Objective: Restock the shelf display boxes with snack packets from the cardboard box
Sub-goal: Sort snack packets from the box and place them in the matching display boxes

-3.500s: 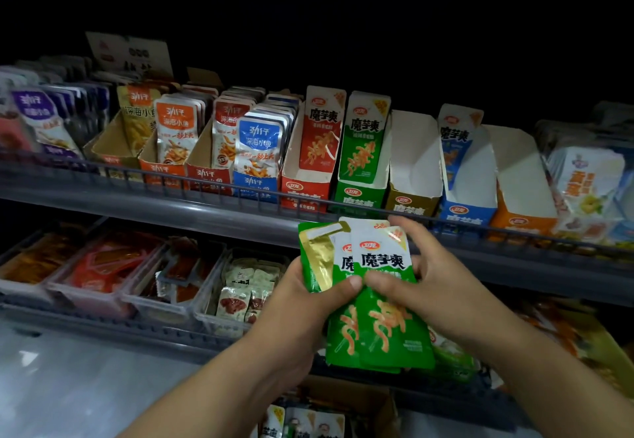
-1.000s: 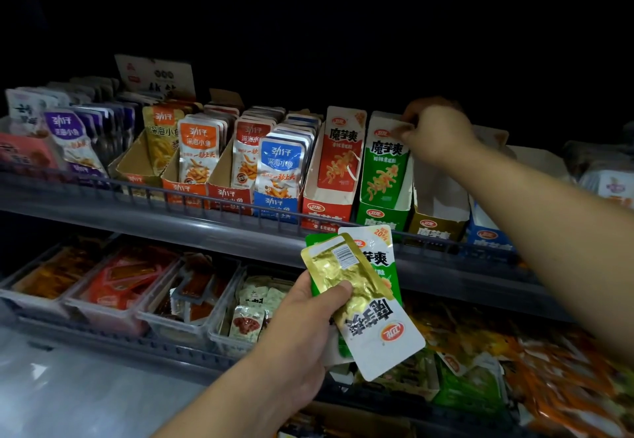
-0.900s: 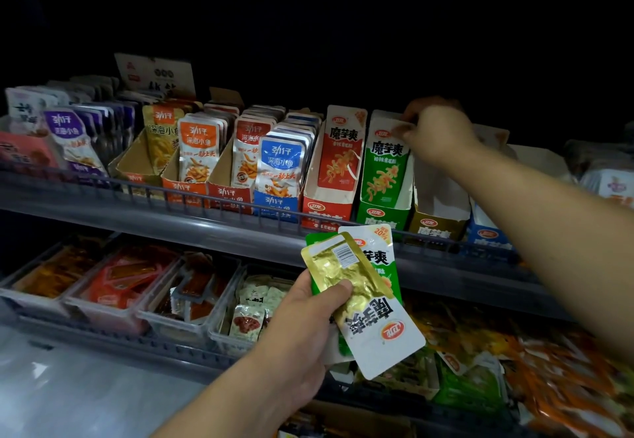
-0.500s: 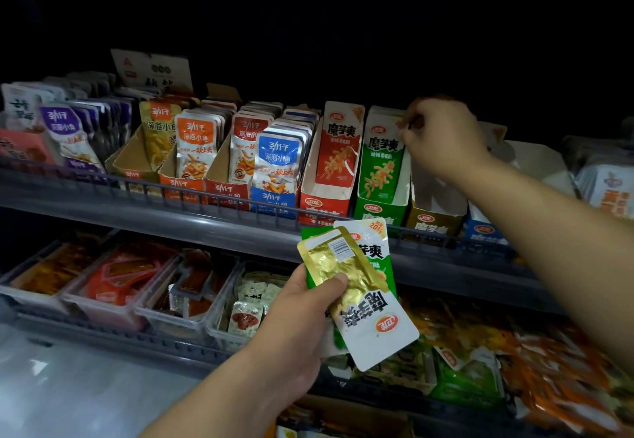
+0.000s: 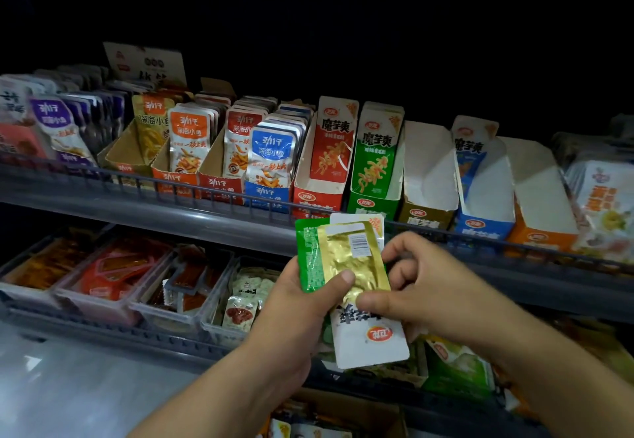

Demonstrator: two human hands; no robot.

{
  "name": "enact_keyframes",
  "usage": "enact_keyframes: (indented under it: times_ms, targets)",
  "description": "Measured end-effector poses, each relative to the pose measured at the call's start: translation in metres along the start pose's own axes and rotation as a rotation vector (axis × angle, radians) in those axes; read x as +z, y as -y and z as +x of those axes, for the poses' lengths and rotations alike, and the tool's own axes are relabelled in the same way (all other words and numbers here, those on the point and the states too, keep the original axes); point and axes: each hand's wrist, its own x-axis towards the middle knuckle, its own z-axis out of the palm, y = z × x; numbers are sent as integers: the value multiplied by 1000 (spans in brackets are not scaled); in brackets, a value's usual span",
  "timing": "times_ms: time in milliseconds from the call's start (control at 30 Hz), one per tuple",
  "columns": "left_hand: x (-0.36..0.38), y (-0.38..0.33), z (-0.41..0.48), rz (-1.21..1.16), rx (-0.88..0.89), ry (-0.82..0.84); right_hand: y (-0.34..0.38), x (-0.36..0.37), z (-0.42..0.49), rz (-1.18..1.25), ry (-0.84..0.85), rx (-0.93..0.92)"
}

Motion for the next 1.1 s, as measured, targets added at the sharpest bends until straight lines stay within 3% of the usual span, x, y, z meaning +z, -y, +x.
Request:
enact_keyframes:
  times_ms: [100,267,367,467,733,933,1100]
  targets:
    - [0,3,-1,-13,-45,25,-13,4,0,103,-46,35]
    - [-4,4,1,-58,-99,45,-30,-11,4,508,-184,142]
    - [-5,3,0,-67,-104,54,-38,-26,2,561,-310,111]
    - [-3,3,-1,-68,-103,67,-41,-33,-4,577,-308,71]
    - [2,4,-4,-61,-221,77,-51,-36,-15,451,-271,-55]
    - [7,5,-5,-97,-313,103,-60,-47,-23,-57,-402,-270]
    - [14,6,-6,-103,-301,113,-56,-60,-32,-55,-316,-289]
